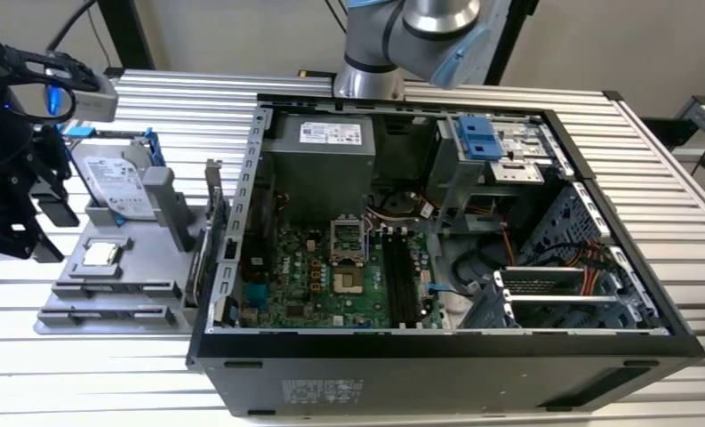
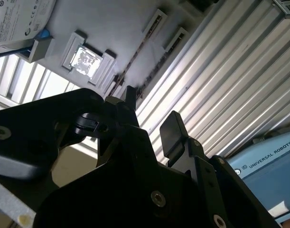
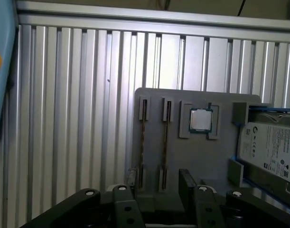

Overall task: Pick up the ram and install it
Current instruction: 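Pick up the ram and move it above insertion slot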

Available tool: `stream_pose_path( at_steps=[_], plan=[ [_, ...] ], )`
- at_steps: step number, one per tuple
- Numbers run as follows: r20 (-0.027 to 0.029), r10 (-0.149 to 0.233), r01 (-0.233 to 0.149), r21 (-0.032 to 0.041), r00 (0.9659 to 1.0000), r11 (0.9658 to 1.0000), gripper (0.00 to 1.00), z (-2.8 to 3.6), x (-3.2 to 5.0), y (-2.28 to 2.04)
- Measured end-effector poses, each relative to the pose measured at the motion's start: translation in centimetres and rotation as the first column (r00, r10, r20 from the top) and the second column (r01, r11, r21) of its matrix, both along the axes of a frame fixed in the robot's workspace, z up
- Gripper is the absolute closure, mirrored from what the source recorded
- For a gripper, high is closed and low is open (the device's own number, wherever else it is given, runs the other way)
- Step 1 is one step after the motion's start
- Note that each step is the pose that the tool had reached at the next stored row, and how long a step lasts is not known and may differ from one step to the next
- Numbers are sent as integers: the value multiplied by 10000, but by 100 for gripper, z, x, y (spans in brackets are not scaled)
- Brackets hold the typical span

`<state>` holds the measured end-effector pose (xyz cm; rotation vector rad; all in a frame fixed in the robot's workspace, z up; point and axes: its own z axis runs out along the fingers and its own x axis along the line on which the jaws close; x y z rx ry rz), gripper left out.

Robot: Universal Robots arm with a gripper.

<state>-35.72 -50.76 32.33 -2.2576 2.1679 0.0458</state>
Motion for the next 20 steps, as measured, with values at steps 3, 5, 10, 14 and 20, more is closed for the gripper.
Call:
stream_pose_path(
  at_steps=[3,5,10,14,20],
  plan=[
    [0,0,0,0,10000,10000,0,-13,0,0],
    [0,0,0,1,10000,10000,0,-22,0,0],
    [0,0,0,1,10000,10000,0,-41,0,0],
    [-1,0,0,0,10000,10000,0,-51,0,0],
    [2,0,0,2,10000,10000,0,-58,0,0]
  ],
)
